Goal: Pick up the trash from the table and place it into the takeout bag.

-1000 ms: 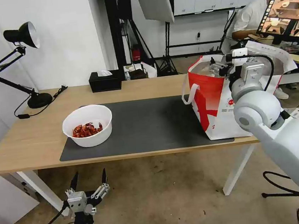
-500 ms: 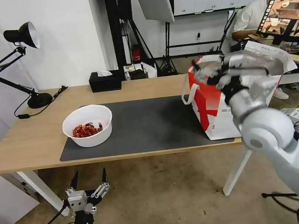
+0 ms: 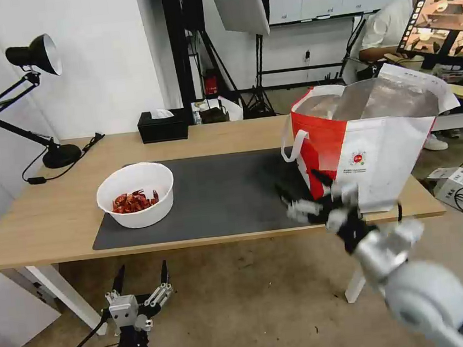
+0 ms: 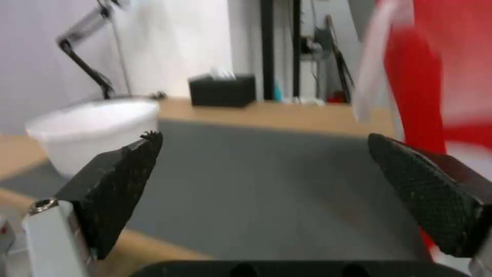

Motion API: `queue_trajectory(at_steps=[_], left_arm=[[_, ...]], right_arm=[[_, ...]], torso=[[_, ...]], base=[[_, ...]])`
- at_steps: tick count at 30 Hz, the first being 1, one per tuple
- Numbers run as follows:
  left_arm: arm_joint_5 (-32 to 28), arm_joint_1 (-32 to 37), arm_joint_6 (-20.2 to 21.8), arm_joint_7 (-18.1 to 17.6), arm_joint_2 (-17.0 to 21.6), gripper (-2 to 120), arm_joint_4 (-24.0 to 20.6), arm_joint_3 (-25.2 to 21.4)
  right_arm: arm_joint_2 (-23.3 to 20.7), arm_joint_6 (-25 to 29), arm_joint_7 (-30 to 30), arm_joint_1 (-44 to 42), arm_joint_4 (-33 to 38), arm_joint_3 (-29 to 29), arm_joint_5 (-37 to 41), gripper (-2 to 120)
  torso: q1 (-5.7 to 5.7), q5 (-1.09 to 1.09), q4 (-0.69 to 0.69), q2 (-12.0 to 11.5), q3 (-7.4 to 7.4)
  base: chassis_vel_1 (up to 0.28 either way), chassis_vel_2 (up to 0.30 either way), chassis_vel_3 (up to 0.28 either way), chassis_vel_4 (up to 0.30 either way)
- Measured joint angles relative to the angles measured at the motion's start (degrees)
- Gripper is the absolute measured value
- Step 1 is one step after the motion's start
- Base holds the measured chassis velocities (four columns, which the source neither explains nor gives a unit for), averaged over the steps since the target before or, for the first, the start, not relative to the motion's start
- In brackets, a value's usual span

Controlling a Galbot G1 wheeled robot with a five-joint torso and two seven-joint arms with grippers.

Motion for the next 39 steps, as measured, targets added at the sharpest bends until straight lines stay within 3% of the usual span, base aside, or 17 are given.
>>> queue_trajectory(at_steps=[3, 10, 39], left_arm=[[0.0, 0.1, -0.1, 0.0, 0.2, 100, 0.1, 0.1], [0.5, 0.4, -0.4, 0.1, 0.3, 100, 0.5, 0.7], [0.7, -0.6, -0.9, 0.2, 0.3, 100, 3.1, 1.8]], right_arm=[[4.2, 4.3, 0.0, -6.5, -3.7, -0.3, -8.6, 100], [9.5, 8.7, 0.3, -8.7, -10.1, -2.4, -12.2, 100], [10.1, 11.3, 1.9, -4.9, -12.5, -2.8, -17.2, 100]], torso=[[-0.01, -0.01, -0.01, 0.0, 0.00], [0.00, 0.00, 0.01, 0.0, 0.00], [0.00, 0.00, 0.01, 0.0, 0.01]], base=[[0.000, 0.000, 0.000, 0.000], [0.000, 0.000, 0.000, 0.000], [0.000, 0.000, 0.000, 0.000]])
